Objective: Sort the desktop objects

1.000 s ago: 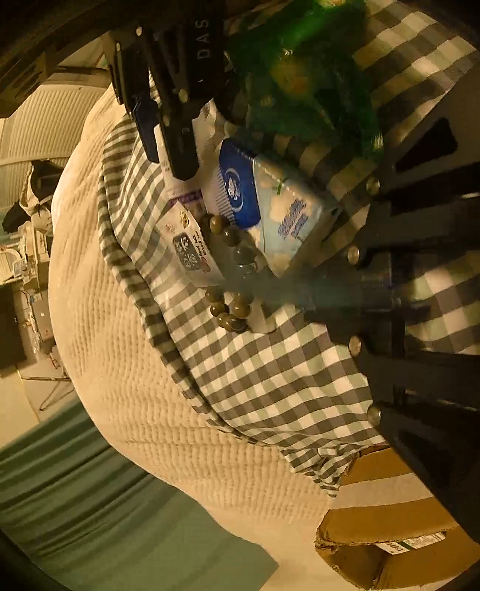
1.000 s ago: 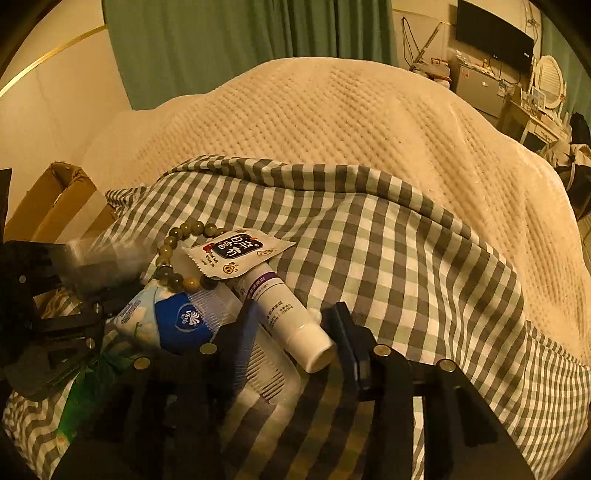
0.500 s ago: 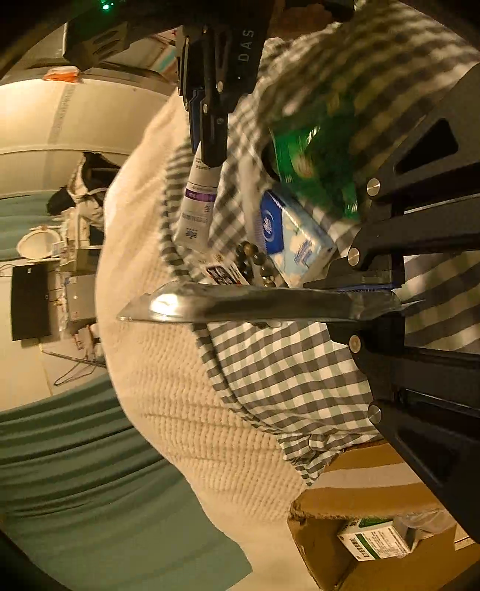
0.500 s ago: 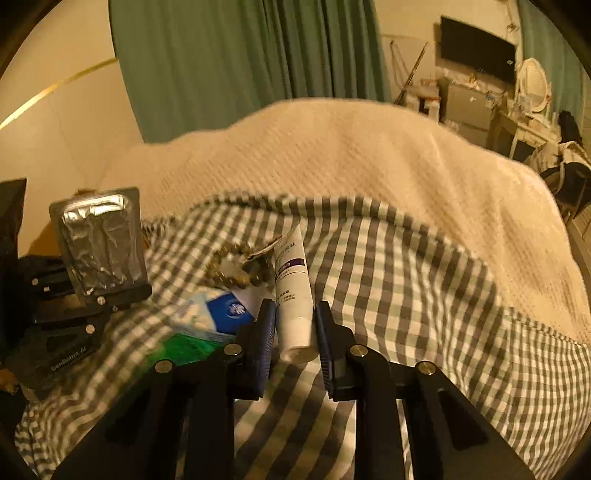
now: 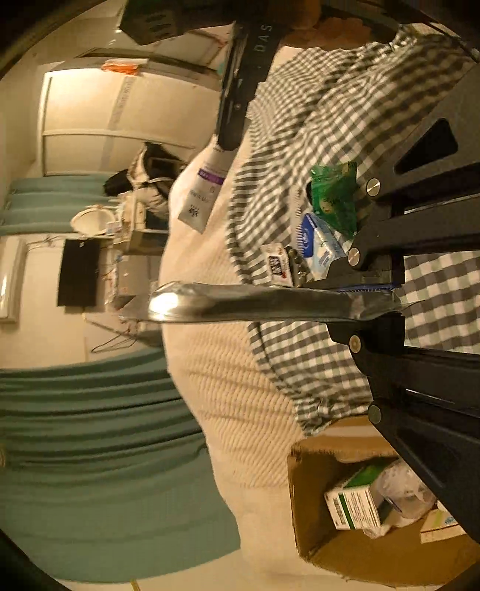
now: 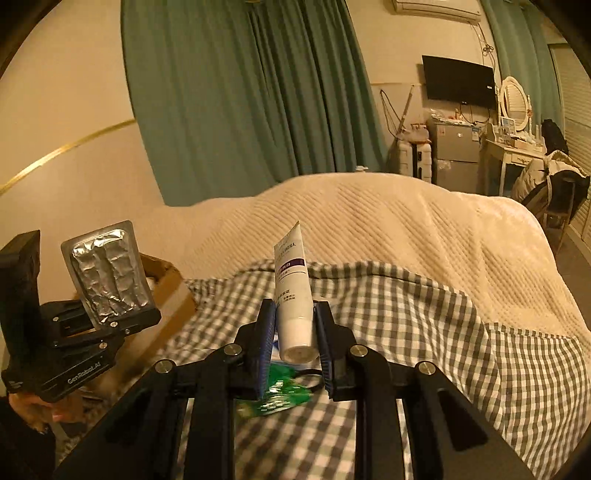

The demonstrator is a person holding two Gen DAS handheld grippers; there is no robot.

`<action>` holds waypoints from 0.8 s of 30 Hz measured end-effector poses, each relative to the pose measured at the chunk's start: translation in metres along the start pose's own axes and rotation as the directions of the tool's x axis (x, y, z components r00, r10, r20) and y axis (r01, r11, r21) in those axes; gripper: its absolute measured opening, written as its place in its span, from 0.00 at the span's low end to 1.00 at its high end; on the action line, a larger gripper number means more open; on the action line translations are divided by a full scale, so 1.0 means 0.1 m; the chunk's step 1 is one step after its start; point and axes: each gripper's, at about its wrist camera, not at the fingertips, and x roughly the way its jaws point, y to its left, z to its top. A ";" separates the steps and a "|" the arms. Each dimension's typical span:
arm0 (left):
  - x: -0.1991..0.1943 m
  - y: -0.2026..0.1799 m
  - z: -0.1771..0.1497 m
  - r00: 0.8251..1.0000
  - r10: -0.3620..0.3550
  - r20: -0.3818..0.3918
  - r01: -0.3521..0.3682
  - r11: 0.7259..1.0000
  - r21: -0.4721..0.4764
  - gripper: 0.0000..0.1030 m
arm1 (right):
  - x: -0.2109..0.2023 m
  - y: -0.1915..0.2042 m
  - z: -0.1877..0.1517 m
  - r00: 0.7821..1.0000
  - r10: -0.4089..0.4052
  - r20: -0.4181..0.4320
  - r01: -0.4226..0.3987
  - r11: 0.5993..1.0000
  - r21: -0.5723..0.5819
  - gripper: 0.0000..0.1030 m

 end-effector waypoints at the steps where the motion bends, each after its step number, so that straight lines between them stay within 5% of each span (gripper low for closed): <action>1: -0.05 0.02 0.00 1.000 -0.003 0.013 0.003 1.000 -0.010 0.07 | -0.04 0.03 0.01 1.000 0.001 0.004 -0.001 1.000 -0.002 0.21; 15: -0.83 0.24 -0.01 0.982 0.084 0.168 -0.078 0.996 -0.039 0.07 | -0.52 0.57 0.13 0.995 0.036 0.098 -0.030 0.997 -0.067 0.21; 24: -1.31 0.44 -0.04 0.954 0.157 0.255 -0.144 0.987 -0.070 0.07 | -0.75 1.03 0.23 0.982 0.130 0.136 -0.118 0.989 -0.089 0.21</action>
